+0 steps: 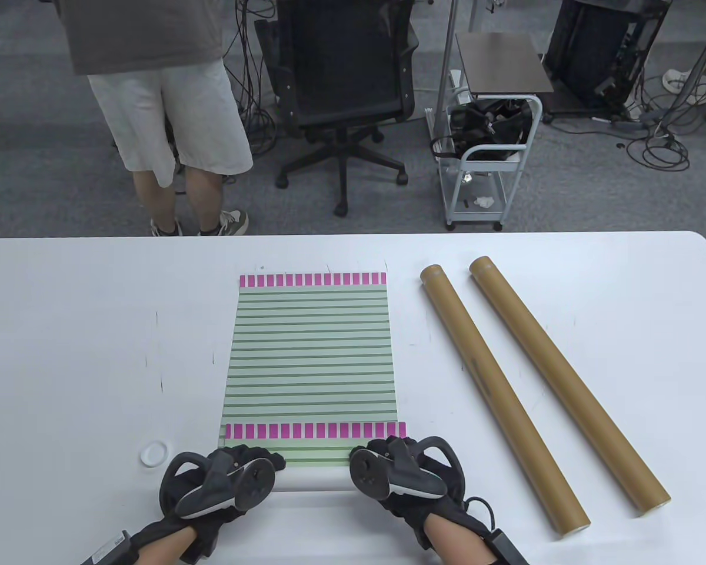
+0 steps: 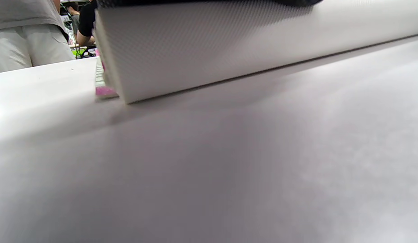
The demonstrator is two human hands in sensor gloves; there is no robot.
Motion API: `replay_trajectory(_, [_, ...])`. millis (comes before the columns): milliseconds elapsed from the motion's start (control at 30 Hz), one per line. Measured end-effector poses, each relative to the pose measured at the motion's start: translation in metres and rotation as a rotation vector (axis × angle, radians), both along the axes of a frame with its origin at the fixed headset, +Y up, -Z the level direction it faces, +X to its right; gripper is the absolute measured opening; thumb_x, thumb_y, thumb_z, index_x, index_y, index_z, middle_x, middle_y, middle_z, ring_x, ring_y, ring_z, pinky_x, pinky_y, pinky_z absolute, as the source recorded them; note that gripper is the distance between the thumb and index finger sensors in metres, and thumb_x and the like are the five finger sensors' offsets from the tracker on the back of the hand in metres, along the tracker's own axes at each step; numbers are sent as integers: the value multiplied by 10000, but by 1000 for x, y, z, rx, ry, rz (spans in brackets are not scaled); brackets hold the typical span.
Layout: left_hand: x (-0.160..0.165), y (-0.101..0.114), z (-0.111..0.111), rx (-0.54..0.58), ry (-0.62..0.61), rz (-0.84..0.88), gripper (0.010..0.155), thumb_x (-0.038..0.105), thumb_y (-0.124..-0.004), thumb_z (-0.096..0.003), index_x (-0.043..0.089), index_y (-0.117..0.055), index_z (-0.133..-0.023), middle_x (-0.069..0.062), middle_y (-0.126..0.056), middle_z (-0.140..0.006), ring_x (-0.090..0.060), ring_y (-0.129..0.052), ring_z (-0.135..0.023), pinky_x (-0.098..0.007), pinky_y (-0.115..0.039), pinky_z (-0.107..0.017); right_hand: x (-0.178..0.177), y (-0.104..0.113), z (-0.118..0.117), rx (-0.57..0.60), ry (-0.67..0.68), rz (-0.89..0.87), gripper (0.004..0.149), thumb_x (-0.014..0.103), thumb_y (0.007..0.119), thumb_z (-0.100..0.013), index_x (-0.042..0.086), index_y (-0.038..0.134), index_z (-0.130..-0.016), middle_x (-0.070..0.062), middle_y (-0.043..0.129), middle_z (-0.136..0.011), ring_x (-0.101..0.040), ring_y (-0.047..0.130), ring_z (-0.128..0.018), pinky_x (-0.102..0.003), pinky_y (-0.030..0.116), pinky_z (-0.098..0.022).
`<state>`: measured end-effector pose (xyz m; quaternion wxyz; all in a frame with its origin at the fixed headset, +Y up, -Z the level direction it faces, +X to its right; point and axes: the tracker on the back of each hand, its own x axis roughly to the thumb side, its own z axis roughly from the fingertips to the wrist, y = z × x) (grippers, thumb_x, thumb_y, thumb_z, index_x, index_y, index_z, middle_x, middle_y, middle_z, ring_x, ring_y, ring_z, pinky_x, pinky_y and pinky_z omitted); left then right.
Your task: Roll up mouse pads and store in mailing tubes
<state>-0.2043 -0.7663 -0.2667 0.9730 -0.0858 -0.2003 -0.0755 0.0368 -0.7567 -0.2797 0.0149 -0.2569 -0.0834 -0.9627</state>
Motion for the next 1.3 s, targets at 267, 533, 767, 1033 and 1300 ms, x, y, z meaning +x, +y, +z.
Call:
replay_trajectory(267, [0,5,5,-51,-46,4,522,452,-619,-419,388,-695,-931,106,-855,-913,-128,-890,-836,-384,-769,-712,-3,2,6,-47,49,16,528,339,641,-456,209,744,-957,-48,830,-861,-263,862,-709,-521,692,-644])
replay_trajectory(533, [5,15,17,98,-97,11,550,524,-682,-386,423,-665,-927,133,-811,-953,-128,-868,-882,-364,-773,-711,-2,-1,4,-47,27,10,526,322,616,-458,201,733,-956,-45,821,-851,-261,857,-701,-522,683,-651])
replay_trajectory(767, [7,8,13,83,-57,-7,497,479,-720,-393,431,-704,-887,158,-863,-892,-97,-923,-817,-340,-811,-672,3,4,4,5,-21,-56,520,347,665,-464,226,694,-968,-33,783,-892,-261,827,-742,-516,659,-666])
replay_trajectory(1033, [1,4,4,25,-8,31,485,447,-631,-432,426,-688,-913,141,-839,-932,-118,-896,-856,-354,-794,-688,-2,4,5,54,0,5,507,352,705,-443,226,746,-932,-30,825,-863,-256,863,-713,-510,694,-642])
replay_trajectory(1300, [-17,3,-4,-7,-2,48,543,534,-697,-375,446,-686,-911,154,-844,-922,-95,-886,-856,-336,-796,-688,-5,1,5,82,3,35,497,313,646,-462,219,751,-939,-38,835,-871,-263,875,-719,-511,705,-633])
